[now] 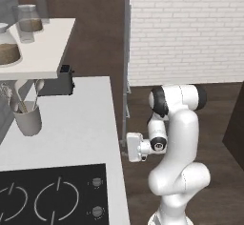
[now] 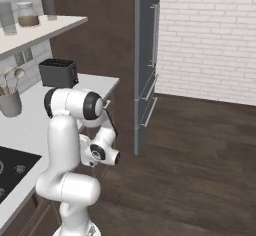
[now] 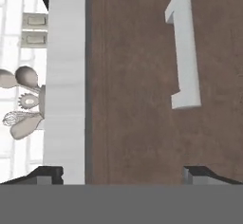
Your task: Take a straw from the drawer in front and place it inside the glass cup on the dining counter.
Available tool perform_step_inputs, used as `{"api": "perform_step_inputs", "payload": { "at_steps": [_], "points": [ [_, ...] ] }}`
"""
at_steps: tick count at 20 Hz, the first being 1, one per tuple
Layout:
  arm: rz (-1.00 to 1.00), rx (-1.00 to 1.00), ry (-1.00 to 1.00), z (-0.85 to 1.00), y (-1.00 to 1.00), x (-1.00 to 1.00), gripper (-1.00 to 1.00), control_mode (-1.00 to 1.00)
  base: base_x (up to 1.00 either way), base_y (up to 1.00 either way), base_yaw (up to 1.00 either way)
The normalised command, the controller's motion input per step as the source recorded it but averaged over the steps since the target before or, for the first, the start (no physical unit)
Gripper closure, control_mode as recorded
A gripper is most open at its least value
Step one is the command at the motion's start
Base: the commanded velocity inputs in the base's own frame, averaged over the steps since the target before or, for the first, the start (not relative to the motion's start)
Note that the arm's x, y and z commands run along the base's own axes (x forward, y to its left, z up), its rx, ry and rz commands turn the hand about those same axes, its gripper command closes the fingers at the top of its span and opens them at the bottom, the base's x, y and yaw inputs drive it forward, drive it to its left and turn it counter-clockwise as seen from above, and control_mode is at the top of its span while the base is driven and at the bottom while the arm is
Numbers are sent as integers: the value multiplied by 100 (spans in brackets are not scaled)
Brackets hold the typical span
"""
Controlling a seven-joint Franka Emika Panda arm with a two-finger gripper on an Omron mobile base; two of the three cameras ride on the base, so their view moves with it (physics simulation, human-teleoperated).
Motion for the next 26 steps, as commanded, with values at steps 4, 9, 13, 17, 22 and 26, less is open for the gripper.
{"api": "perform_step_inputs", "payload": {
  "at_steps": [4, 9, 13, 17, 22, 26],
  "points": [
    [0, 0, -1, -18, 17, 38, -100, -100, 0, 0, 0],
    [0, 0, 0, -27, 12, 34, -100, -100, 0, 0, 0],
    [0, 0, 0, -25, 17, 30, -100, -100, 0, 0, 0],
    [0, 0, 0, -18, 25, 19, -100, -100, 0, 0, 0],
    [0, 0, 0, -8, 38, 12, -100, -100, 0, 0, 0],
    [0, 0, 0, -7, 47, 16, -100, -100, 0, 0, 0]
  ]
}}
